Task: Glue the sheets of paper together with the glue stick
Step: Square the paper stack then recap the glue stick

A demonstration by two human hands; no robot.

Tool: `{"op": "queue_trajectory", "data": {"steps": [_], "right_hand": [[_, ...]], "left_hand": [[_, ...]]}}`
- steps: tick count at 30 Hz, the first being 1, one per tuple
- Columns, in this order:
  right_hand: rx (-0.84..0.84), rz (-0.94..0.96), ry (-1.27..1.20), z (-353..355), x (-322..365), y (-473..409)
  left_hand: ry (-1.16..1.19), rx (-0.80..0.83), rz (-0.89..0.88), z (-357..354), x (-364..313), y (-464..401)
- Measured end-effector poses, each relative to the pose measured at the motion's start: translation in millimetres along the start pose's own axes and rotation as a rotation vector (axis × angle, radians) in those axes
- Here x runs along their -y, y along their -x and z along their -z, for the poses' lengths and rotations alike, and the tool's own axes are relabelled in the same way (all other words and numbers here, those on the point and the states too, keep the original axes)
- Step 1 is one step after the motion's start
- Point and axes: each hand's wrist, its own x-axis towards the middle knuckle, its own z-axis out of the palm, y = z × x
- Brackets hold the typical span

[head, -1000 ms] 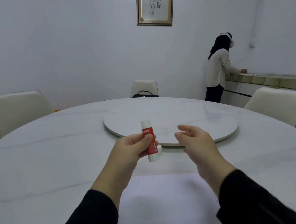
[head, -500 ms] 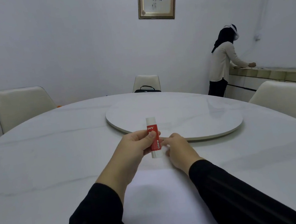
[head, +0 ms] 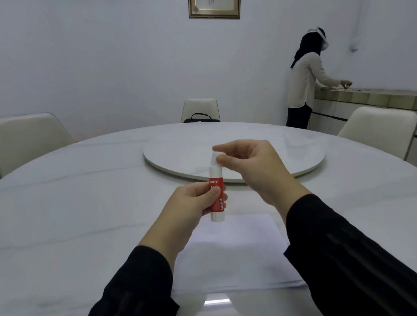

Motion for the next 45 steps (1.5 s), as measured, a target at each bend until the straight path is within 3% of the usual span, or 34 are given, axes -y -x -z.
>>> {"op": "queue_trajectory", "data": {"steps": [4,8,13,18,21,27,31,35,39,41,45], "right_hand": [[0.097,-0.028,0.093,0,0,5],[0.029,-0.043,0.201,-5,-4,5],[0.116,-0.112,-0.147,7,-5,7],[0.036,-0.068,-0.003,-3,-6,10],[0.09,-0.073,-0.178,2,-2,11],[-0.03,-0.044,-0.039,0,-2,14],[0.055,-0.068,-0.198,6,-1,18],[-0.004,0.006,0.031,8,-7,22],[0.3,0.067,0.36,24,-5,27],[0.372,0.1,0.533,22,-9,31],[0.31,0.262,0.592,15,-21,35]], "left_hand": [[-0.035,-0.005,-0.012,2,1,5],[-0.093,-0.016,-0.027,1,4,7],[0.037,-0.004,-0.022,-1,2,7],[0.015,0.025,-0.023,-3,2,9],[0.101,0.025,-0.019,-2,0,9],[0.047,0.022,-0.048,-7,1,11],[0.145,0.031,-0.025,-3,-1,11],[0.143,0.066,-0.004,-3,1,12],[0.237,0.071,0.018,2,-1,11],[0.262,0.074,0.027,4,-2,10],[0.258,0.102,0.038,3,-1,11]]}}
